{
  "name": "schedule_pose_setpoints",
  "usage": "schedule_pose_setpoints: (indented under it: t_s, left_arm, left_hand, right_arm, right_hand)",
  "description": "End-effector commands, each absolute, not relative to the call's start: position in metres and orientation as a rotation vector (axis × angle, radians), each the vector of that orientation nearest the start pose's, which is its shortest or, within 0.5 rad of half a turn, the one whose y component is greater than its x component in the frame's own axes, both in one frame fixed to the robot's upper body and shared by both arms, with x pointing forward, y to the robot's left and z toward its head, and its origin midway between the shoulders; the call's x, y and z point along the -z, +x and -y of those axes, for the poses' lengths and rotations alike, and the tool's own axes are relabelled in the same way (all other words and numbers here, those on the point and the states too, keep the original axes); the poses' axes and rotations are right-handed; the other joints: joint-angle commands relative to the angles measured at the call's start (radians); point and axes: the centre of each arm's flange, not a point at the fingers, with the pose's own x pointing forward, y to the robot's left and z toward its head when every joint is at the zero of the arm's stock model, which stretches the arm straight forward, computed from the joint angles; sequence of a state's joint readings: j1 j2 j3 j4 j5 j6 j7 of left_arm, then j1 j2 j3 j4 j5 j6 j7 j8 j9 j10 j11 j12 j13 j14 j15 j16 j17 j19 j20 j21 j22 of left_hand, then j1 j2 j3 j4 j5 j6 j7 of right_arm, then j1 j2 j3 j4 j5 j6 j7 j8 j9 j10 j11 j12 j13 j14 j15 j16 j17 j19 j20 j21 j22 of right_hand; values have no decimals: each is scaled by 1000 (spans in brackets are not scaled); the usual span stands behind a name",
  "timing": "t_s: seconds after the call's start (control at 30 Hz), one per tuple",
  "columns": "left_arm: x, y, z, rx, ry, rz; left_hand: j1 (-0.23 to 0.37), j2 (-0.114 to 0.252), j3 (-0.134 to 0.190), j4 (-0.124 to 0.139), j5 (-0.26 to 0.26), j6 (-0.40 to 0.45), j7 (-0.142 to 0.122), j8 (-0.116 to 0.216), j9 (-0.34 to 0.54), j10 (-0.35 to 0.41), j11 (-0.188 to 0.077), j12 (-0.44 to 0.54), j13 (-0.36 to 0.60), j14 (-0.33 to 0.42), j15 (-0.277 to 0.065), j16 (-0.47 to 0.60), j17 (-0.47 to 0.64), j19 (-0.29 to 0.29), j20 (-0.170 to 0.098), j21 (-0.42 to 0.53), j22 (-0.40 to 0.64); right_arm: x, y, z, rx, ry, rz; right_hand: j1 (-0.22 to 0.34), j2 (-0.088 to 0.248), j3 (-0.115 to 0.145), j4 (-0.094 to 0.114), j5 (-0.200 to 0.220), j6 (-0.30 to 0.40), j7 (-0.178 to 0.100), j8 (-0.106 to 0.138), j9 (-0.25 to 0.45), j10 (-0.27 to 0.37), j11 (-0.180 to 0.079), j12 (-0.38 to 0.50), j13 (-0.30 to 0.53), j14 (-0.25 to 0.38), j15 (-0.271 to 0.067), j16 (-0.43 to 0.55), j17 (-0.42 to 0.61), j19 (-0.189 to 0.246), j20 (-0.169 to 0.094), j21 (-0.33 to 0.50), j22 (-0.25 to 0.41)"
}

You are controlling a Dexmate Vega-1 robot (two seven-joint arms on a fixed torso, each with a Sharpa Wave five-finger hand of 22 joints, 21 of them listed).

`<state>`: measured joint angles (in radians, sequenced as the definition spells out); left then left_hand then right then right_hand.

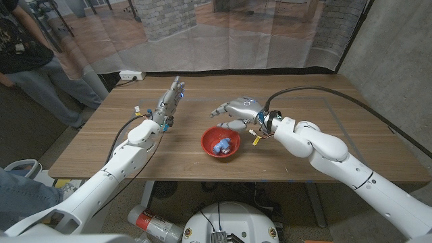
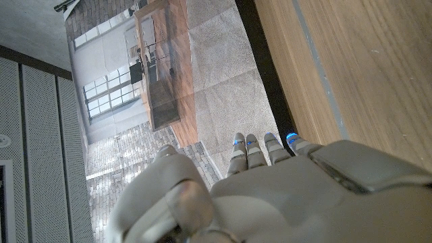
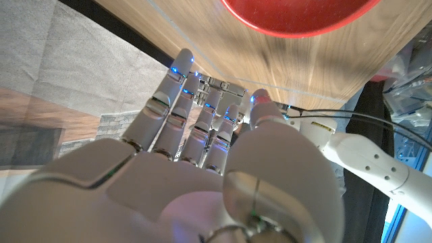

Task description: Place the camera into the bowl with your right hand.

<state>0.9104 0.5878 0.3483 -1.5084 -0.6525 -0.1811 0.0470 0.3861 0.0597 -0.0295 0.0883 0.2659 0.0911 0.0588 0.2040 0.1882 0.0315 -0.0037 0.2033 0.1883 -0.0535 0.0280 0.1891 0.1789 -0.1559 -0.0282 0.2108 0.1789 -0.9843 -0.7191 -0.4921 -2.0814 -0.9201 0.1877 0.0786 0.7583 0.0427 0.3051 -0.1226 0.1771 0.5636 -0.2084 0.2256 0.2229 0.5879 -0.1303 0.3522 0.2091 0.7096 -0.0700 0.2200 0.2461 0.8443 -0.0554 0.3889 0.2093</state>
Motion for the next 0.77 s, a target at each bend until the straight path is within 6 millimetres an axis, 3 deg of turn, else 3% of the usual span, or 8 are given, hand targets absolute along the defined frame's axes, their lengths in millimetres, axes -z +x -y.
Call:
schedule_pose_setpoints:
  t_s: [0.03,0.27,0.77]
  left_arm:
    - [13,621,-281,209,-2,584]
    - [12,619,-282,209,2,583]
    - [14,619,-287,210,0,584]
  left_hand:
    - [2,6,-4,4,-1,12,-1,-1,3,1,1,1,2,0,3,-1,5,3,7,-2,5]
    - [3,7,-5,3,-1,12,0,-1,3,0,1,0,2,0,3,-1,5,2,7,-2,5]
    - [4,8,-7,3,-1,13,-1,-1,3,1,0,1,2,1,3,0,5,3,8,-2,5]
  right_arm:
    - [-3,477,110,-175,-1482,1214]
    - [-3,482,114,-148,-1405,1224]
    - [0,481,110,-137,-1413,1214]
  right_hand:
    - [-8,11,2,5,5,9,4,6,3,16,0,6,2,11,-47,4,2,6,-2,6,1]
    - [-14,16,2,9,5,7,12,4,2,17,-1,5,2,9,-50,3,1,7,-4,7,1]
    - [-18,20,3,11,6,6,13,3,2,13,1,1,1,8,-51,1,-1,6,-6,7,1]
